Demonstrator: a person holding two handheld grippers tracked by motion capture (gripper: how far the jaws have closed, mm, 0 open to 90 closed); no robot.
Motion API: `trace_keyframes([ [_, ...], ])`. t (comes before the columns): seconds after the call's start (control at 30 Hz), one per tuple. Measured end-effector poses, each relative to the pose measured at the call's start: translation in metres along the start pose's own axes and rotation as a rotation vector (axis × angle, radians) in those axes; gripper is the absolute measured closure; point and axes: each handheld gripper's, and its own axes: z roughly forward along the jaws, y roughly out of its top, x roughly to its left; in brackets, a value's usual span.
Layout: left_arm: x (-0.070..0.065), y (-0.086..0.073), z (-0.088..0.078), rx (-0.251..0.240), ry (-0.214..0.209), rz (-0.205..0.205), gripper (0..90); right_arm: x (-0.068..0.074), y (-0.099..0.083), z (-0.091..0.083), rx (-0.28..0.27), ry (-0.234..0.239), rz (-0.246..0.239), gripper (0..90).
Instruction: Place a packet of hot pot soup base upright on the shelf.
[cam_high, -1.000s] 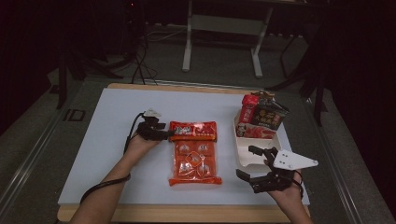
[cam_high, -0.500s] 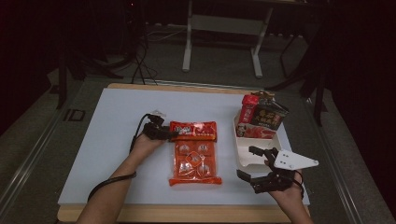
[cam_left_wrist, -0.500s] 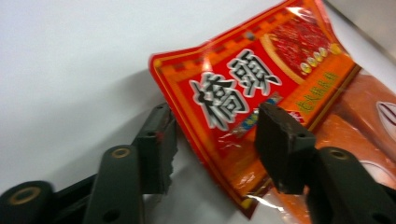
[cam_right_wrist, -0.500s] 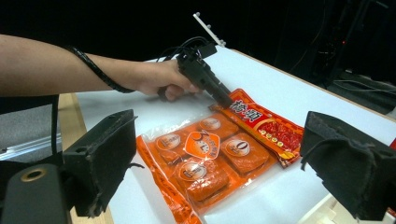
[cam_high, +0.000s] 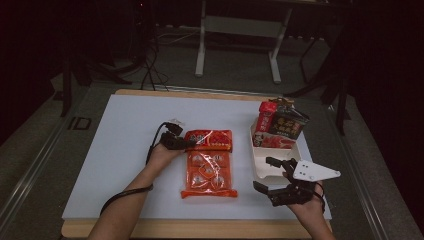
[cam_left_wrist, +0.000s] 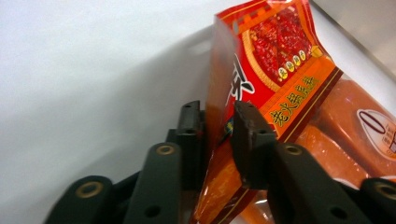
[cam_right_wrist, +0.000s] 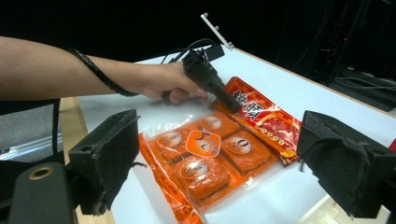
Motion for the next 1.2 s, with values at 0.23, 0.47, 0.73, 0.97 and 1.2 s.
trace_keyframes([
  [0.23,-0.013,0.003,0.0,0.012,0.056,0.068,89.4,0.0,0.0,0.0,0.004,-0.004,0.002,12.8],
  [0.47,-0.019,0.005,-0.013,-0.033,0.055,0.095,89.8,0.0,0.0,0.001,0.003,-0.007,0.004,12.9],
  [0.73,-0.028,0.01,-0.039,-0.089,0.018,0.116,90.0,0.0,0.001,0.002,0.005,-0.004,0.003,12.9],
  [0.97,-0.04,0.014,-0.06,-0.128,-0.01,0.149,90.0,-0.001,0.001,0.001,0.004,-0.011,0.011,13.3],
  [1.2,-0.056,0.018,-0.08,-0.156,-0.038,0.202,90.0,-0.002,0.003,0.001,0.001,-0.018,0.011,13.4],
])
